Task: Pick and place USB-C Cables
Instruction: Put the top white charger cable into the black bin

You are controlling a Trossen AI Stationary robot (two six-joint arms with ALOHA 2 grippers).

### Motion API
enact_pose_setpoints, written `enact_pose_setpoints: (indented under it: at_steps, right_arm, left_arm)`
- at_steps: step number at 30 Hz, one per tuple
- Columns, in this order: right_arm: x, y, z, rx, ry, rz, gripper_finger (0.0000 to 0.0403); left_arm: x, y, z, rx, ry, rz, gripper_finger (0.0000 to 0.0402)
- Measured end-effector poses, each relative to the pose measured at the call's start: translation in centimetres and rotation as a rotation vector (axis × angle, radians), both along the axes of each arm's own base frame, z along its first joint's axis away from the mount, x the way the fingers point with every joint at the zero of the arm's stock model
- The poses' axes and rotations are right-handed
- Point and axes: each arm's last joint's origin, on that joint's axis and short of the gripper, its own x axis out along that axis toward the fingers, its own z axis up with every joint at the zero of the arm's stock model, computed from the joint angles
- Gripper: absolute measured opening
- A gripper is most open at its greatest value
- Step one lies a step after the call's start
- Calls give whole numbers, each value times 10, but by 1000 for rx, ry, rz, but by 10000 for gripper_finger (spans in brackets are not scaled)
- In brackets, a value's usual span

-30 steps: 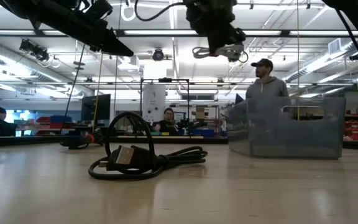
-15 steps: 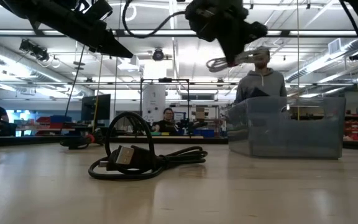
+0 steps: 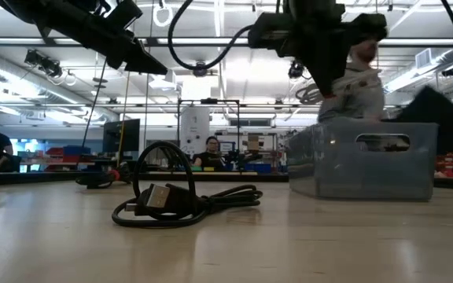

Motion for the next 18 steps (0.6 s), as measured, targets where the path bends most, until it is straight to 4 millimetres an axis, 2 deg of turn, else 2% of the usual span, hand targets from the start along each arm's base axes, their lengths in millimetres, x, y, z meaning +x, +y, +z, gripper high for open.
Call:
enact_pose_setpoints:
  at_steps: [9,18]
  right_arm:
    - [5,-3,-27,-21,-44,-80,52]
    - [-1,-5,-33,-64,9,-75,104]
  left_arm:
    - [0,0,0,50,29,-16,160]
    - [0,0,0,59,34,-19,160]
